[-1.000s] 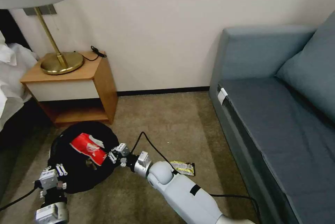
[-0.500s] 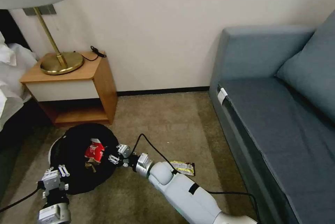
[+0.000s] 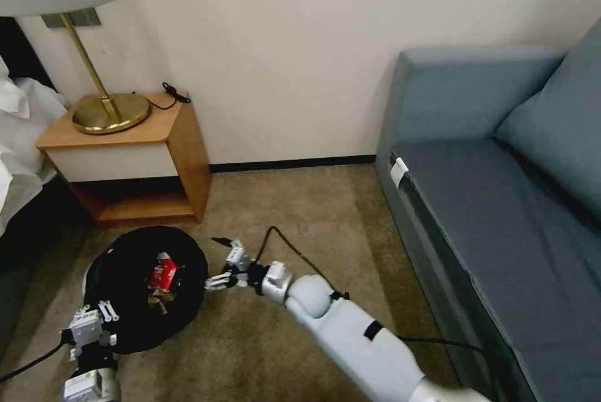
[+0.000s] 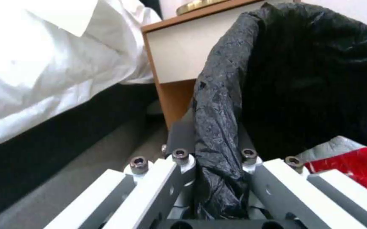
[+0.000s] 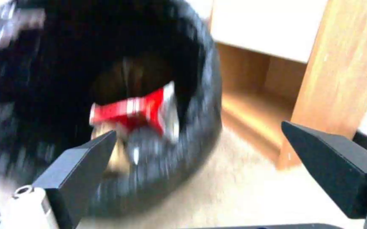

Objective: Pick up the trash bin, then pick up the garbage on the floor and place it into the trash bin.

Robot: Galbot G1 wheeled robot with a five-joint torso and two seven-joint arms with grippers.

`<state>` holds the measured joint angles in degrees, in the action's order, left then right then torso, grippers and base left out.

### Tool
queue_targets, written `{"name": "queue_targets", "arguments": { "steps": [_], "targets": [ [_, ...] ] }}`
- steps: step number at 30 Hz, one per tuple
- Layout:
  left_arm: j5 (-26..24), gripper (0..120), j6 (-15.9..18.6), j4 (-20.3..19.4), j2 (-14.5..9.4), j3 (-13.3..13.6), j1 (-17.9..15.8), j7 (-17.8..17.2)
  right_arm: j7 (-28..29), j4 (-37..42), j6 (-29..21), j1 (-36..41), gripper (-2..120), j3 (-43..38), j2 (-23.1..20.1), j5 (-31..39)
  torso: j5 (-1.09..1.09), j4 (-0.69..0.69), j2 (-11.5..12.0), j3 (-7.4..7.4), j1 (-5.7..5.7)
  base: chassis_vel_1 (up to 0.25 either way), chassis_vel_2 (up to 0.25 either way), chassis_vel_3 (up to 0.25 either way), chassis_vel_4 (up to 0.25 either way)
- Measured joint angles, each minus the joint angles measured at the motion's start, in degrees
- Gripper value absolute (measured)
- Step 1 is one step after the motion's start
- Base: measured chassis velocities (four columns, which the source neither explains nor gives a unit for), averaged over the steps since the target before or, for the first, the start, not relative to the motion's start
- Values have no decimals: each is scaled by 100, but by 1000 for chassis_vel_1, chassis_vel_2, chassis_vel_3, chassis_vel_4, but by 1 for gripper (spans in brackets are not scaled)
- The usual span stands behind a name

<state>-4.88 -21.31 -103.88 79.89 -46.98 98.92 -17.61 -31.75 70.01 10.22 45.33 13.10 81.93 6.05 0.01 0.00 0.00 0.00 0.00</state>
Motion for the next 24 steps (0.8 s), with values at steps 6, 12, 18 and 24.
{"name": "queue_targets", "arguments": {
  "steps": [6, 12, 18, 24],
  "targets": [
    [20, 6, -1, 7, 11, 20, -26, -3, -1185, -122, -415, 67, 100, -680, -172, -982, 0, -1, 0, 0, 0, 0, 0, 0, 0],
    [27, 6, -3, 80, 4, 23, -49, -3, -2088, -608, -515, 62, 100, -1379, -153, -1866, 0, -1, 0, 0, 0, 0, 0, 0, 0],
    [27, 6, -10, 100, 2, 23, -54, -7, -2088, -1088, -339, 9, 100, -1673, -98, -2297, 0, 0, 0, 0, 0, 0, 0, 0, 0],
    [28, 6, -11, 101, 1, 23, -52, -15, -2013, -1419, -260, 12, 100, -1822, -78, -2663, 0, 0, 0, 0, 0, 0, 0, 0, 0]
  ]
}}
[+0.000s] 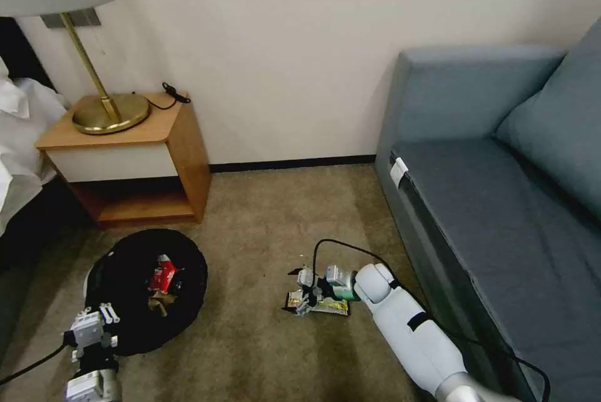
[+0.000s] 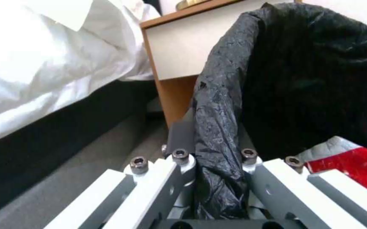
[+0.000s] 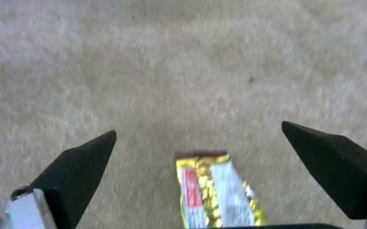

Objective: Pick up the trash bin, then pick up the garbage on the floor and place it into the trash bin.

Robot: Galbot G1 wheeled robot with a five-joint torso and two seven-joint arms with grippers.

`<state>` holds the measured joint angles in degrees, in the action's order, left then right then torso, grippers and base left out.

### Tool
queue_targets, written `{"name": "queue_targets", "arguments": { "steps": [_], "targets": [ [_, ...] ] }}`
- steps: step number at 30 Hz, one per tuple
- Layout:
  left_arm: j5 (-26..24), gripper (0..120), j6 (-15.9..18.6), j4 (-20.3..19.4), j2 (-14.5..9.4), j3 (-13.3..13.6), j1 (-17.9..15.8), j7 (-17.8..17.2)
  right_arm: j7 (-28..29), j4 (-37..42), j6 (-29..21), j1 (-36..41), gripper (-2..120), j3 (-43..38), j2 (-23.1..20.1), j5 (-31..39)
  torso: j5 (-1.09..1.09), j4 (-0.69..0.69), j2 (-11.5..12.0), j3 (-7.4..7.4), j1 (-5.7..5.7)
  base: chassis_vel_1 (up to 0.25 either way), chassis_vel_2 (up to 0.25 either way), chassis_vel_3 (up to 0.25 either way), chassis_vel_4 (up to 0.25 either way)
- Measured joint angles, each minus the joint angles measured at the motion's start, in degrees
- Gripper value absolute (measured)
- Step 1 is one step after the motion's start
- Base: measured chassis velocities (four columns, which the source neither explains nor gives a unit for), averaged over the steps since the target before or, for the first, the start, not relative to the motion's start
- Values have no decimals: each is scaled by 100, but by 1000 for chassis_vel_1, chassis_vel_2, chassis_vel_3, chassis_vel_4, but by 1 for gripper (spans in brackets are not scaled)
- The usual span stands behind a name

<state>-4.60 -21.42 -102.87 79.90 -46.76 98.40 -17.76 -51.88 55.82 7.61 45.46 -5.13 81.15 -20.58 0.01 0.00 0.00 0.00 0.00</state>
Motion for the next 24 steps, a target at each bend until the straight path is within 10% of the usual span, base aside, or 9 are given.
{"name": "queue_targets", "arguments": {
  "steps": [24],
  "targets": [
    [106, 6, 1, 96, 29, 27, -31, -72, 212, -1123, 457, -148, 93, -669, 111, -581, -1, 0, 0, 0, 0, 0, 0, 0, 0]
  ]
}}
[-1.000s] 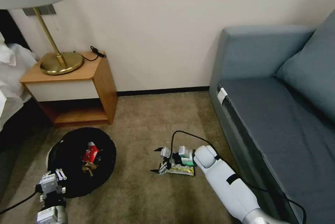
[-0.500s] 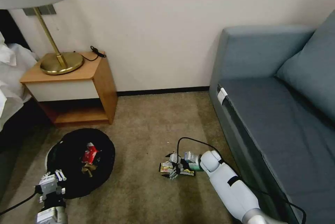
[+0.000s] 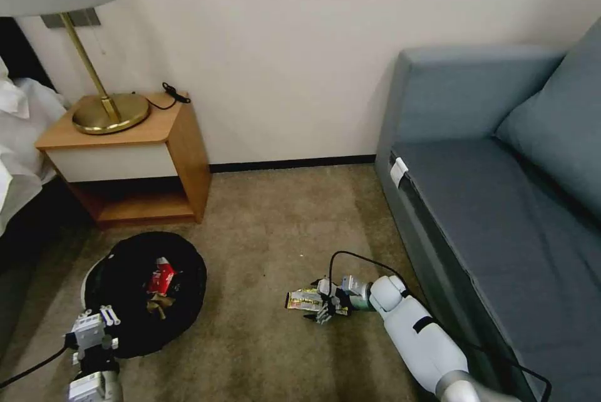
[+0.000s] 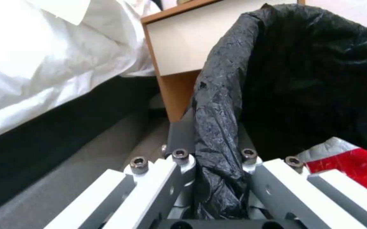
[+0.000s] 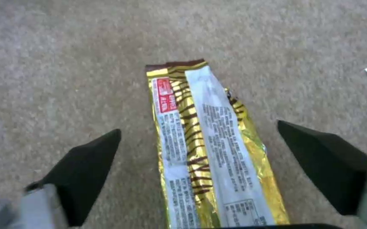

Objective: Pick up the trash bin, then pick up the garbage on the floor and place it into the trash bin.

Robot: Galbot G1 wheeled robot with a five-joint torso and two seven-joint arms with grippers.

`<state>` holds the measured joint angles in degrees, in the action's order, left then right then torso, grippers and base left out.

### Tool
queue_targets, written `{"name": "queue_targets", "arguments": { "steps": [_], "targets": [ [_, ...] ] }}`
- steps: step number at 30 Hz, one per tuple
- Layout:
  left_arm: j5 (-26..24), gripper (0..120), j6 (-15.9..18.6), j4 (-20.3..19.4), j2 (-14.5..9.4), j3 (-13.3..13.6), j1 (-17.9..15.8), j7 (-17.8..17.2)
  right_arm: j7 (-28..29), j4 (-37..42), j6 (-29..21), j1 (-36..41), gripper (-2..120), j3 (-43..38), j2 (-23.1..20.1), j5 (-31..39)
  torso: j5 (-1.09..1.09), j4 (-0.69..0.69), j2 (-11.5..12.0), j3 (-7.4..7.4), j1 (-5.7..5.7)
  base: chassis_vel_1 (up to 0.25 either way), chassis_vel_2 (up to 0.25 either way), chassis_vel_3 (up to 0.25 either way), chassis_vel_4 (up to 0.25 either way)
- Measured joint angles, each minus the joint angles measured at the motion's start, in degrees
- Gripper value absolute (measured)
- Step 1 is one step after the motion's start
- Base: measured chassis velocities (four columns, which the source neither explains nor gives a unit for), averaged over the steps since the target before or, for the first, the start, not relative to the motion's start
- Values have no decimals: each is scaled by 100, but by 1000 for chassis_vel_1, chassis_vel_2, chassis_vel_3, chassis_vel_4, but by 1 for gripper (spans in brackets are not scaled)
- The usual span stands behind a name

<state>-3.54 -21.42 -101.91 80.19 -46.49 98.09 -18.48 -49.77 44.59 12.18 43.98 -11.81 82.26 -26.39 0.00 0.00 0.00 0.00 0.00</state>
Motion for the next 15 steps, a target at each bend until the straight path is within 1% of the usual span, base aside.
{"name": "queue_targets", "arguments": {
  "steps": [4, 5, 8, 9, 11, 12, 13, 14, 15],
  "targets": [
    [14, 6, -1, 0, 4, 2, 6, 0, 54, -140, 91, -17, 77, -81, 52, -209, 0, 0, 0, 0, 0, 0, 0, 0, 0],
    [14, 6, -1, 0, 4, 2, 6, 0, 54, -140, 91, -17, 77, -81, 52, -209, 0, 0, 0, 0, 0, 0, 0, 0, 0],
    [13, 6, -9, -13, -3, -8, 25, 0, 68, -206, 121, -32, 61, -124, 70, -273, 0, 0, 0, 0, 0, 0, 0, 0, 0],
    [13, 6, -9, -13, -3, -8, 25, 0, 68, -206, 121, -32, 61, -124, 70, -273, 0, 0, 0, 0, 0, 0, 0, 0, 0],
    [9, 6, -20, -19, -8, -16, 33, 0, 60, -204, 121, -44, 54, -123, 71, -275, 0, 0, 0, 0, 0, 0, 0, 0, 0],
    [7, 6, -23, -20, -8, -16, 36, 0, 53, -201, 121, -46, 48, -121, 73, -275, 0, 0, 0, 0, 0, 0, 0, 0, 0],
    [7, 6, -23, -20, -8, -16, 36, 0, 53, -201, 121, -46, 48, -121, 73, -275, 0, 0, 0, 0, 0, 0, 0, 0, 0],
    [6, 6, -26, -26, -9, -16, 42, 0, 46, -201, 121, -46, 44, -117, 76, -275, 0, 0, 0, 0, 0, 0, 0, 0, 0],
    [5, 6, -28, -40, -8, -16, 49, 0, 45, -201, 121, -45, 36, -114, 83, -275, 0, 0, 0, 0, 0, 0, 0, 0, 0]
  ]
}}
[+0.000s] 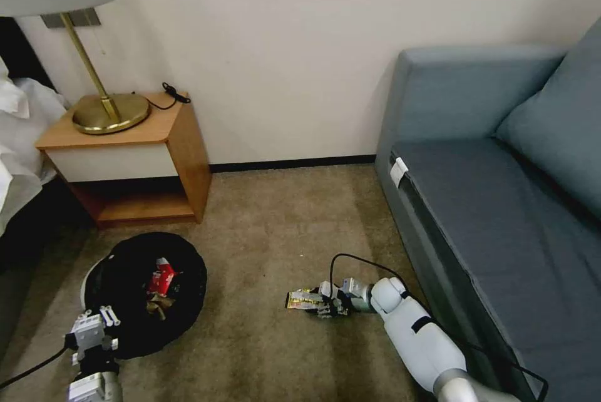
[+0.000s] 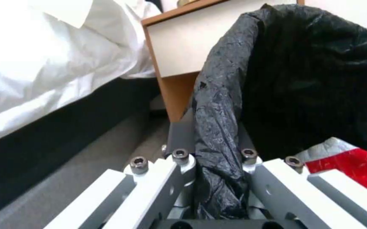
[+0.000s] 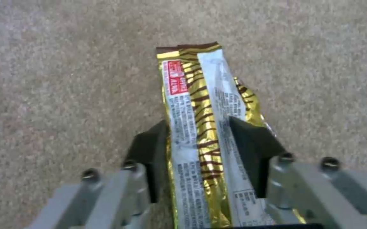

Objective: Pick up the trash bin, then pick up the garbage on the floor and place it into the trash bin.

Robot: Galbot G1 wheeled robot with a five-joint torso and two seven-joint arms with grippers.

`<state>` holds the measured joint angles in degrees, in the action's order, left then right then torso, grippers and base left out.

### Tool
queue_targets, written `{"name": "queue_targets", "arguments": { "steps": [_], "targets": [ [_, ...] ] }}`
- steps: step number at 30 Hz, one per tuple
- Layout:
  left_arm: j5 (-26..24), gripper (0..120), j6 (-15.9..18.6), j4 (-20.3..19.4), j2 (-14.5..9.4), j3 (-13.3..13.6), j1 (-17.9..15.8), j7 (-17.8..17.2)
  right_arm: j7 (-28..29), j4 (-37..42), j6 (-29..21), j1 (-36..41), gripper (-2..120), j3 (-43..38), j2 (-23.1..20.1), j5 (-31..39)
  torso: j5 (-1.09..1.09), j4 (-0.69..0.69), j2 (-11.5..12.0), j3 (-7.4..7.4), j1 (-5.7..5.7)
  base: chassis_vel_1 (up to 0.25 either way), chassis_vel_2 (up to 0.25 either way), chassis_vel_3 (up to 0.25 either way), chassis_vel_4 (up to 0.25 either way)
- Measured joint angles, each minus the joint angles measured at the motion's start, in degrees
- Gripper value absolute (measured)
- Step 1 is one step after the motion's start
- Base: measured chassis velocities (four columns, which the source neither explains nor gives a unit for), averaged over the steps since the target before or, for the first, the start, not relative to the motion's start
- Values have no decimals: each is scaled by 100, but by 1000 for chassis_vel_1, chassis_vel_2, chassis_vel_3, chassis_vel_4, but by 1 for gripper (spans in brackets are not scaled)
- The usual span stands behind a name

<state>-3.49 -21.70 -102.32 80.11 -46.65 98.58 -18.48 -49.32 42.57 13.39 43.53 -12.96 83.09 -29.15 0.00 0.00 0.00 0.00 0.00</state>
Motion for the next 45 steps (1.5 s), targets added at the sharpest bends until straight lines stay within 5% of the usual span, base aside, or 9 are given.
{"name": "queue_targets", "arguments": {
  "steps": [10, 23, 28, 38, 45],
  "targets": [
    [-10, 6, -22, -51, -14, -9, 33, 1, -9, 65, 38, 55, 1, 3, 18, 22, 0, 0, 0, 0, 0, 0, 0, 0, 0],
    [60, 6, -93, -68, 43, 10, 56, 11, 90, 540, 227, 80, 0, 166, 80, 506, -1, 0, 0, 0, 0, 0, 0, 0, 0],
    [71, 6, -93, -82, 45, 8, 57, 18, 769, 818, 541, 105, 0, 677, 201, 1414, -1, 0, 0, 0, 0, 0, 0, 0, 0],
    [181, 6, -94, -164, 116, 28, 55, 21, 3061, 1737, 541, 180, 0, 2582, 673, 3407, -1, 1, 0, 0, 0, 0, 0, 0, 0],
    [175, 6, -104, -215, 105, 16, 92, 21, 3876, 2168, 525, 248, 0, 3256, 893, 4444, -1, 2, 0, 0, 0, 0, 0, 0, 0]
  ]
}}
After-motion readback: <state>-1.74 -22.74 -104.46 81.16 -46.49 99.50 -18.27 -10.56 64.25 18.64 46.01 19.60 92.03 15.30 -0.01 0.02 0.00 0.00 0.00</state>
